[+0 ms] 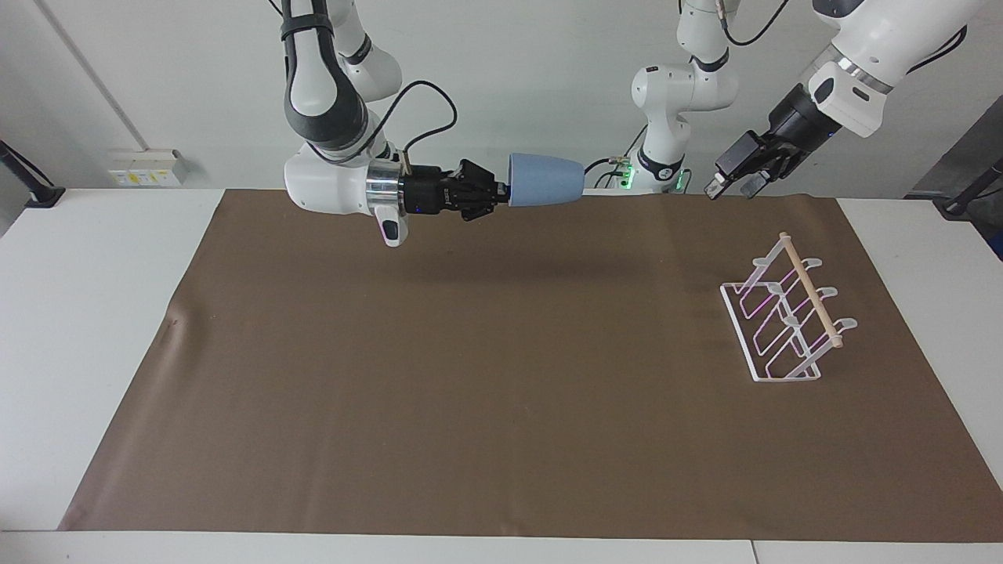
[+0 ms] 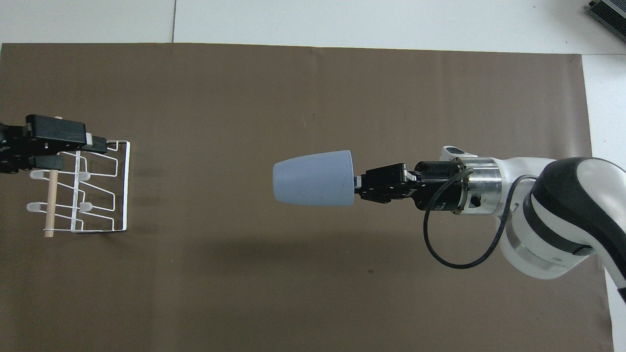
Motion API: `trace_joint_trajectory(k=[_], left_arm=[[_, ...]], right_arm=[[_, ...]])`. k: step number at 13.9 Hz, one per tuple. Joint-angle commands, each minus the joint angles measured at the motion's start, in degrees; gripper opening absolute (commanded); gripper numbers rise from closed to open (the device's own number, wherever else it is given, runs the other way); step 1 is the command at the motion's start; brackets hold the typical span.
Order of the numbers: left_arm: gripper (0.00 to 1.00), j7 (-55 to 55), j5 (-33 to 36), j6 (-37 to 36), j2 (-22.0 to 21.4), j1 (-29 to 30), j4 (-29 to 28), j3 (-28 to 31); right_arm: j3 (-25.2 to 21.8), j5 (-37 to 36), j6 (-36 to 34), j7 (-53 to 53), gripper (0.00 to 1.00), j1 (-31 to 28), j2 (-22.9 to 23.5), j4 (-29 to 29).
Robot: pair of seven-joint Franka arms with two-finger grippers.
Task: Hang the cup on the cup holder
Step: 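Bring the left gripper around the cup base while the right gripper holds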
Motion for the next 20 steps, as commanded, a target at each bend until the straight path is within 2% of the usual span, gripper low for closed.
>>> trace_joint_trajectory(k=[1, 4, 8, 13, 20], left_arm=[[1.00, -13.7, -0.4, 2.6, -1.1, -0.5, -1.4, -2.5], [1.00, -23.4, -0.1, 4.5, -1.3, -1.9, -2.2, -3.4], [1.00, -37.1, 0.2, 9.2, -3.6, -5.5, -7.6, -3.5], [1.00, -54.1, 0.2, 12.1, -4.5, -10.0, -9.6, -3.8], [1.00, -65.0, 0.2, 16.7, -4.4, -14.2, -11.3, -3.8]], right_arm=[[-0.1, 3.9, 3.6, -2.5, 0.00, 2.4, -1.5, -1.6], [-0.1, 5.3, 5.4, -3.5, 0.00, 3.9, -1.4, -1.5], [0.0, 5.4, 6.0, -3.7, 0.00, 4.2, -1.4, -1.5], [0.0, 5.4, 7.3, -3.8, 0.00, 5.1, -1.4, -1.3], [0.0, 5.4, 7.3, -3.8, 0.00, 5.1, -1.3, -1.3]])
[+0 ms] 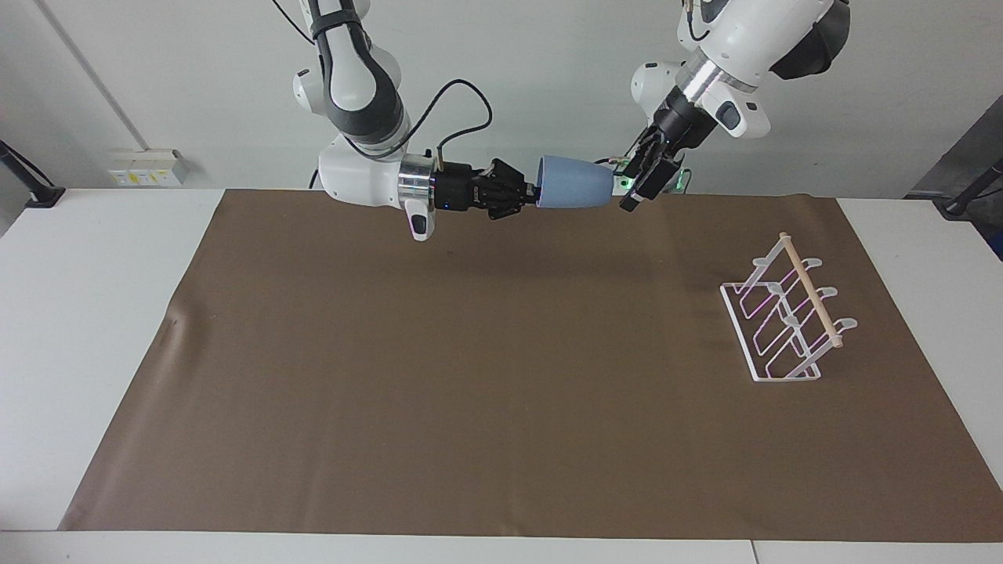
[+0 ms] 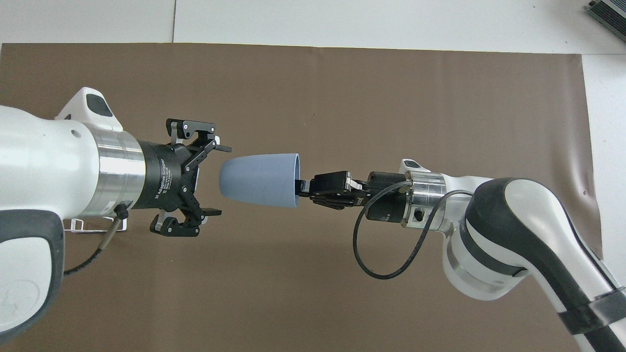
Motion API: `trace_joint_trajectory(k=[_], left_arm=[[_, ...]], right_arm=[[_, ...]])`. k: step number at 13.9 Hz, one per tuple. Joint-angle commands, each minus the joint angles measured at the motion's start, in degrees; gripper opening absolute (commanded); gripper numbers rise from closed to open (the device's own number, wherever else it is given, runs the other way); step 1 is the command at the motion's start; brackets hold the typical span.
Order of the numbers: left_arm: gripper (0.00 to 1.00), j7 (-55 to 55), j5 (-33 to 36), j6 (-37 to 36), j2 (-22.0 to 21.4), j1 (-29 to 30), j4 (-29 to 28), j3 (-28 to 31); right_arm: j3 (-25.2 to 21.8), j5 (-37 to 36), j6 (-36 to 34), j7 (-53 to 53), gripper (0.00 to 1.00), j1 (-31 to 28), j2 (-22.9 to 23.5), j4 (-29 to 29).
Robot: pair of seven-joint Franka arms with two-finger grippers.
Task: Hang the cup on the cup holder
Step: 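Bring the left gripper around the cup base while the right gripper holds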
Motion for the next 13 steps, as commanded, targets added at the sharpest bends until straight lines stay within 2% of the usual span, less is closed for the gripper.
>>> trace_joint_trajectory(k=[1, 7, 13], left_arm=[[1.00, -3.7, 0.2, 3.3, -1.6, -2.5, -2.8, 0.7], [1.00, -12.0, 0.1, 7.1, -1.2, -4.1, -2.5, -0.5], [1.00, -13.3, 0.2, 8.9, -0.1, -4.2, -3.2, -0.6]], right_arm=[[0.0, 2.0, 1.0, -2.2, 0.00, 0.3, -1.3, -1.3], [0.0, 2.0, 1.0, -2.2, 0.00, 0.2, -1.2, -1.2], [0.0, 2.0, 1.0, -2.2, 0.00, 0.1, -1.2, -1.2]])
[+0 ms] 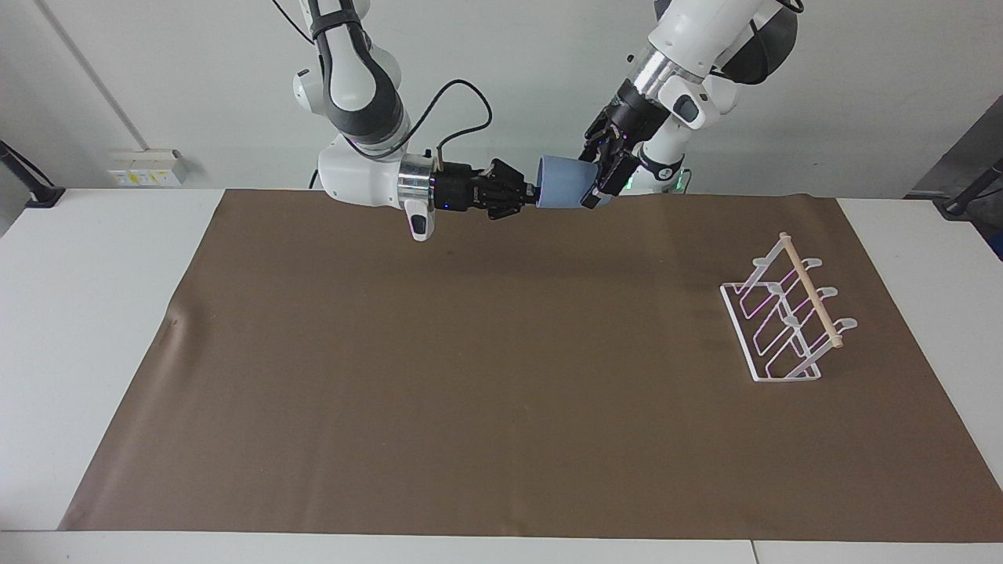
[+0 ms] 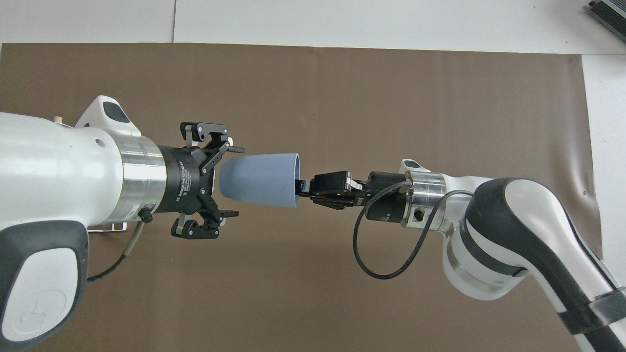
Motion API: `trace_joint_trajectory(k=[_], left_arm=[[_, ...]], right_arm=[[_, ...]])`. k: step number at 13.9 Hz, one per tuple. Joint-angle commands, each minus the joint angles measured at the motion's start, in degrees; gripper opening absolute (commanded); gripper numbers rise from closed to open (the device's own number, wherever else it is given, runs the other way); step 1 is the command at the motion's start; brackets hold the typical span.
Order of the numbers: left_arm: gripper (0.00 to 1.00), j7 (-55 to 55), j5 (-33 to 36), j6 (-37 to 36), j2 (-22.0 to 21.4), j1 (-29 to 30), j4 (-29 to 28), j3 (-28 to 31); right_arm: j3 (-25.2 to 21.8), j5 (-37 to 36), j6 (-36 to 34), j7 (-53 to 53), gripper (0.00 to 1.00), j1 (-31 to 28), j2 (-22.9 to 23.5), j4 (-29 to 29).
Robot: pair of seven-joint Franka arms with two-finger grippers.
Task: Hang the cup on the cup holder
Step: 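Bring the left gripper around the cup base while the right gripper holds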
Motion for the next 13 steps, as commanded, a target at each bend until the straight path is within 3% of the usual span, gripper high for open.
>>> trace_joint_trajectory(k=[1, 4, 5, 7, 10, 12, 13], left_arm=[[1.00, -1.2, 0.2, 1.8, 0.0, -0.7, -1.7, 0.4], [1.00, -1.4, 0.1, 1.2, 0.0, -0.7, -1.5, 0.4], [0.58, -1.1, 0.1, 1.1, 0.1, -0.7, -1.4, 0.4], [0.24, -0.5, 0.0, 0.4, 0.2, -0.7, -1.1, 0.3], [0.00, -0.4, -0.5, -0.2, 0.5, -0.7, -1.0, 0.3], [0.00, 1.5, -0.4, -1.1, 0.5, -0.7, -1.0, 0.3], [0.00, 2.5, -0.4, -1.1, 0.5, -0.7, -1.0, 0.3]], right_arm=[[0.1, 2.0, 1.0, -2.2, 0.00, 0.1, -1.2, -1.2], [0.1, 2.0, 0.6, -2.2, 0.00, -0.1, -1.2, -1.0], [0.1, 2.0, 0.4, -2.2, 0.00, -0.2, -1.2, -1.0], [0.1, 2.0, 0.2, -2.2, 0.00, -0.4, -1.2, -1.0], [0.1, 2.0, 0.2, -2.2, 0.00, -0.4, -1.2, -1.0], [0.1, 2.0, 0.2, -2.0, 0.01, -0.6, -1.2, -1.0], [0.1, 2.0, 0.2, -1.9, 0.14, -0.6, -1.2, -1.0]])
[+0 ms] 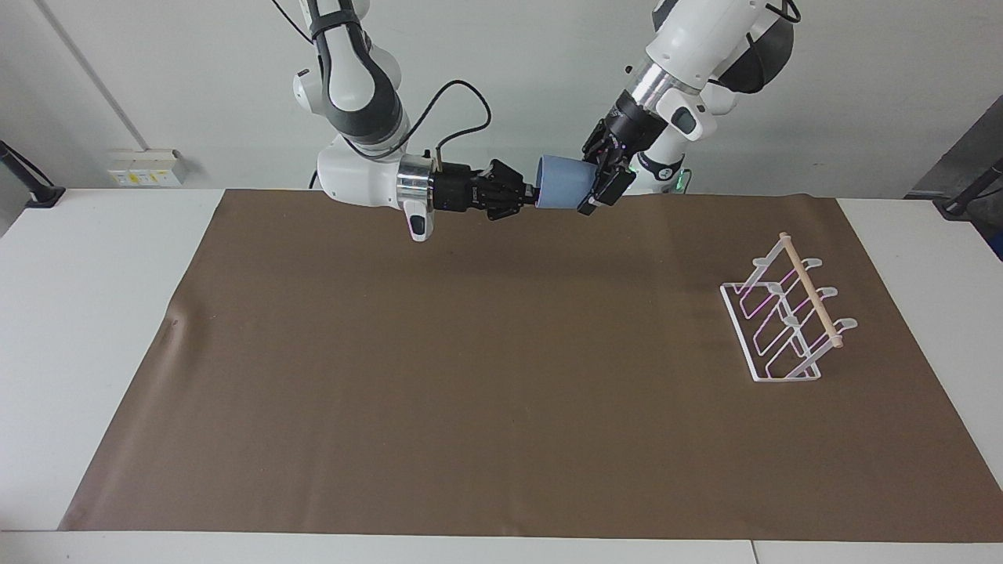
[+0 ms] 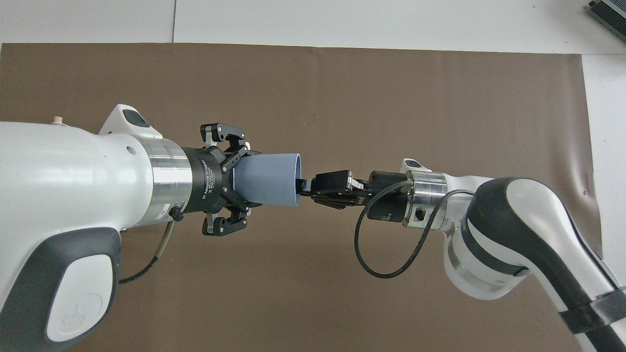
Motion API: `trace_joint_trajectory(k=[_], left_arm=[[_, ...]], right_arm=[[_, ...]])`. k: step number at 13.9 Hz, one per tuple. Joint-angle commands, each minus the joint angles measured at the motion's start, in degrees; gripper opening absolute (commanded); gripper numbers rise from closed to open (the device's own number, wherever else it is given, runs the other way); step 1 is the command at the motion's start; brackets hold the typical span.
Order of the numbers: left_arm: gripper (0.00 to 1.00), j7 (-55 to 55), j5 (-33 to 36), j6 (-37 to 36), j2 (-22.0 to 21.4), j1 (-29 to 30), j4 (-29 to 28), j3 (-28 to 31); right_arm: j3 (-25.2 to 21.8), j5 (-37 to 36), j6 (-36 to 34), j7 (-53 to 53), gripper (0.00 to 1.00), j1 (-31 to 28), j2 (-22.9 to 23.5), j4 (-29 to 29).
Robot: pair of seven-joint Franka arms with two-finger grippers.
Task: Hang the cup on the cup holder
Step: 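Close the left gripper on the cup while the right gripper releases, then carry the cup with the left gripper onto the rack hook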
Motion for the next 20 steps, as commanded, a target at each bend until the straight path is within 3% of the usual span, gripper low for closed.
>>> trace_joint_trajectory(k=[1, 2, 3, 4, 7, 10, 15, 17, 20], left_arm=[[0.00, 2.0, -0.5, -1.4, -0.1, -0.7, -0.4, 0.2], [0.00, 2.0, -0.5, -1.5, -0.2, -0.6, -0.4, 0.2], [0.00, 2.0, -0.5, -1.5, -0.2, -0.6, -0.4, 0.2], [0.00, 2.1, -0.5, -1.4, -0.2, -0.6, -0.4, 0.2], [0.00, 2.7, -0.5, -1.3, -0.2, -0.2, -0.4, 0.2], [0.00, 4.8, -0.1, -1.3, -0.4, 0.1, -1.0, 0.4], [0.00, 28.3, 0.3, -0.1, -2.6, 4.7, -6.5, 0.7], [0.00, 39.7, 4.6, 3.1, -4.3, 5.1, -10.9, 0.8], [0.00, 57.3, 7.3, 8.6, -6.0, 7.9, -16.7, 0.7]], right_arm=[[0.1, 2.0, 0.2, -1.7, 0.34, -0.7, -1.2, -0.9], [0.1, 2.0, 0.1, -1.5, 0.66, -0.8, -1.2, -0.9], [0.1, 2.0, 0.1, -1.5, 0.89, -1.2, -1.2, -0.9], [0.1, 2.0, -0.1, -1.4, 0.98, -2.0, -1.2, -0.9], [-0.1, -0.1, 0.1, -0.5, 1.00, -3.2, -1.4, -0.9], [-0.3, -9.9, 1.2, 3.6, 1.00, -6.1, -1.8, 0.2], [-0.4, -36.2, 8.1, 13.2, 1.00, -10.3, -1.1, 4.9], [-0.6, -44.7, 8.3, 15.6, 1.00, -10.8, -1.0, 5.7], [-0.5, -67.9, 7.6, 19.9, 1.00, -13.1, -1.1, 7.8]])
